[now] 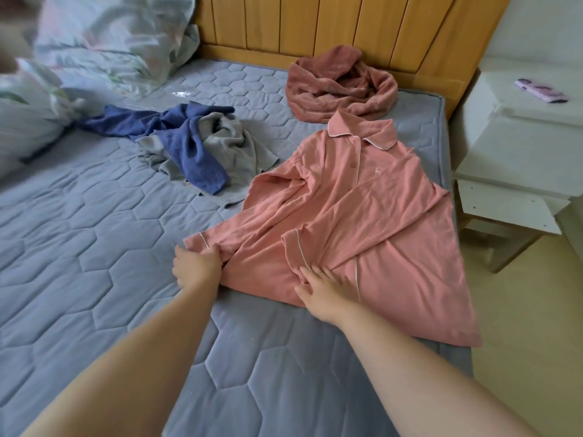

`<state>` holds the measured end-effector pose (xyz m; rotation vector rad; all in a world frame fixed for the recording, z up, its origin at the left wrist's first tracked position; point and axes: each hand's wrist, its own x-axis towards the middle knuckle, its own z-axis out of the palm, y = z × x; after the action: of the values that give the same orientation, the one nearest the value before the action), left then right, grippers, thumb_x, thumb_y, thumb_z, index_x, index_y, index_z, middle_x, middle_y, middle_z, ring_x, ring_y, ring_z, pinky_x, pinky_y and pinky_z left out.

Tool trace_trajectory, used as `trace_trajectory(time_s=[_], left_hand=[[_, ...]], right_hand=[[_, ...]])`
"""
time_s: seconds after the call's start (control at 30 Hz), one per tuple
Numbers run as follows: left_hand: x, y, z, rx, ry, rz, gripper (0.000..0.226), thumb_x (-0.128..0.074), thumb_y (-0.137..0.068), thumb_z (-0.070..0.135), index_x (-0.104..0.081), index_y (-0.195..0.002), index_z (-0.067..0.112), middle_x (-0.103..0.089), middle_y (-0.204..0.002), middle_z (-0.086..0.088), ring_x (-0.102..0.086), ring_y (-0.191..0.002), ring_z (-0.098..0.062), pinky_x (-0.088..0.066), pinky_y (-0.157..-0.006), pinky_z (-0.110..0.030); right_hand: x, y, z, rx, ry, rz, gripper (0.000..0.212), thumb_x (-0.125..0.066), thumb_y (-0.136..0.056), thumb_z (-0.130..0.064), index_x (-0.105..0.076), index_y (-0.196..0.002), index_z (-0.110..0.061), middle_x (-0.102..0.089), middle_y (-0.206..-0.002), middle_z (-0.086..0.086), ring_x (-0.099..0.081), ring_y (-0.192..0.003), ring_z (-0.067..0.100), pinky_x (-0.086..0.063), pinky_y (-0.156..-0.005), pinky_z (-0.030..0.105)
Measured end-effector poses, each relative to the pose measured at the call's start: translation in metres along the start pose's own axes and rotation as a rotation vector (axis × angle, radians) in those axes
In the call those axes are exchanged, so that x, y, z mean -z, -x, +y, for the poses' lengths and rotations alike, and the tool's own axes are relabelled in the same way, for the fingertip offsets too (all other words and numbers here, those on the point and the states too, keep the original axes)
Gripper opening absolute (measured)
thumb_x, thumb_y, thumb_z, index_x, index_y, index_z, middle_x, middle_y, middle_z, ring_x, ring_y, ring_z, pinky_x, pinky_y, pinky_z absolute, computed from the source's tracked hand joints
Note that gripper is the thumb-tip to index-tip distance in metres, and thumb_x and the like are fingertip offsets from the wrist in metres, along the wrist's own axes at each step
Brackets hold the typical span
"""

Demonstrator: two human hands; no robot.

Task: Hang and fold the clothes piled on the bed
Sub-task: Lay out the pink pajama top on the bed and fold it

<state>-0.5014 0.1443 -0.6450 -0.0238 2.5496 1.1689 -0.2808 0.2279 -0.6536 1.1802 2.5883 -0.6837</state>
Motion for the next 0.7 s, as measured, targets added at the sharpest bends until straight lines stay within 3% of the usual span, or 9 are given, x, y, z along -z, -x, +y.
trace_trajectory(time_s=[0.13,0.23,0.3,0.37,0.43,0.5,0.6,0.7], left_hand=[[0.009,-0.011,0.019,0.259,0.317,-0.145,0.05,-0.065,-0.087,0.026,-0.05,-0.125,-0.003,-0.058,-0.124,-0.018,-0.057,-0.113,-0.032,-0.044,-0.078,-0.032],[0.019,-0.009,0.042,0.202,0.432,-0.016,0.043,-0.048,-0.097,0.032,-0.053,-0.128,0.002,-0.057,-0.129,-0.016,-0.056,-0.117,-0.031,-0.044,-0.086,-0.032],[0.027,-0.003,0.07,0.065,0.522,0.1,0.039,-0.043,-0.1,0.032,-0.055,-0.127,0.007,-0.06,-0.127,-0.011,-0.056,-0.117,-0.028,-0.041,-0.092,-0.029],[0.036,0.005,0.109,-0.08,0.629,0.091,0.036,-0.04,-0.101,0.032,-0.052,-0.128,0.012,-0.059,-0.123,-0.003,-0.056,-0.116,-0.022,-0.039,-0.092,-0.024],[0.045,0.017,0.152,-0.26,0.604,0.054,0.031,-0.038,-0.102,0.031,-0.052,-0.122,0.011,-0.059,-0.112,-0.002,-0.058,-0.109,-0.021,-0.044,-0.094,-0.03],[0.047,0.035,0.19,-0.476,0.498,0.015,0.025,-0.036,-0.101,0.026,-0.053,-0.108,0.009,-0.06,-0.1,-0.007,-0.059,-0.097,-0.021,-0.044,-0.085,-0.032],[0.039,0.074,0.232,-0.787,0.382,-0.122,0.025,-0.04,-0.099,0.019,-0.04,-0.073,0.021,-0.047,-0.069,0.004,-0.045,-0.066,-0.017,-0.033,-0.065,-0.031],[0.034,0.115,0.26,-1.145,0.224,-0.307,0.014,-0.048,-0.092,0.005,-0.061,-0.089,0.009,-0.052,-0.075,0.004,-0.048,-0.075,-0.018,-0.033,-0.063,-0.028]], right_hand=[[0.002,-0.004,-0.001,-0.025,0.024,-0.074,0.054,-0.026,-0.096,-0.053,-0.017,-0.148,-0.04,-0.009,-0.16,-0.008,-0.006,-0.147,0.013,-0.011,-0.115,0.045],[0.01,-0.009,-0.003,-0.042,-0.029,-0.121,0.057,-0.03,-0.095,-0.052,-0.021,-0.149,-0.036,-0.014,-0.159,-0.007,-0.011,-0.146,0.014,-0.013,-0.116,0.044],[0.016,-0.008,-0.002,-0.065,-0.236,-0.117,0.052,-0.037,-0.095,-0.048,-0.036,-0.144,-0.032,-0.031,-0.152,-0.006,-0.027,-0.141,0.017,-0.022,-0.114,0.038],[0.023,-0.005,0.002,-0.099,-0.479,-0.065,0.036,-0.043,-0.093,-0.044,-0.061,-0.121,-0.028,-0.059,-0.126,-0.004,-0.051,-0.121,0.019,-0.038,-0.1,0.03],[0.033,-0.002,0.006,-0.115,-0.539,0.053,0.026,-0.049,-0.092,-0.036,-0.068,-0.099,-0.02,-0.067,-0.102,-0.004,-0.059,-0.104,0.018,-0.042,-0.086,0.028],[0.046,0.001,0.008,-0.149,-0.532,0.186,0.023,-0.052,-0.092,-0.03,-0.068,-0.102,-0.017,-0.067,-0.103,-0.002,-0.059,-0.102,0.017,-0.04,-0.083,0.024],[0.069,-0.006,0.015,-0.221,-0.593,0.334,0.023,-0.051,-0.094,-0.022,-0.067,-0.107,-0.011,-0.066,-0.107,0.006,-0.059,-0.105,0.022,-0.039,-0.081,0.024],[0.111,-0.012,0.018,-0.262,-0.789,0.439,0.02,-0.049,-0.093,-0.017,-0.068,-0.097,-0.011,-0.066,-0.11,0.013,-0.059,-0.107,0.029,-0.043,-0.088,0.032]])
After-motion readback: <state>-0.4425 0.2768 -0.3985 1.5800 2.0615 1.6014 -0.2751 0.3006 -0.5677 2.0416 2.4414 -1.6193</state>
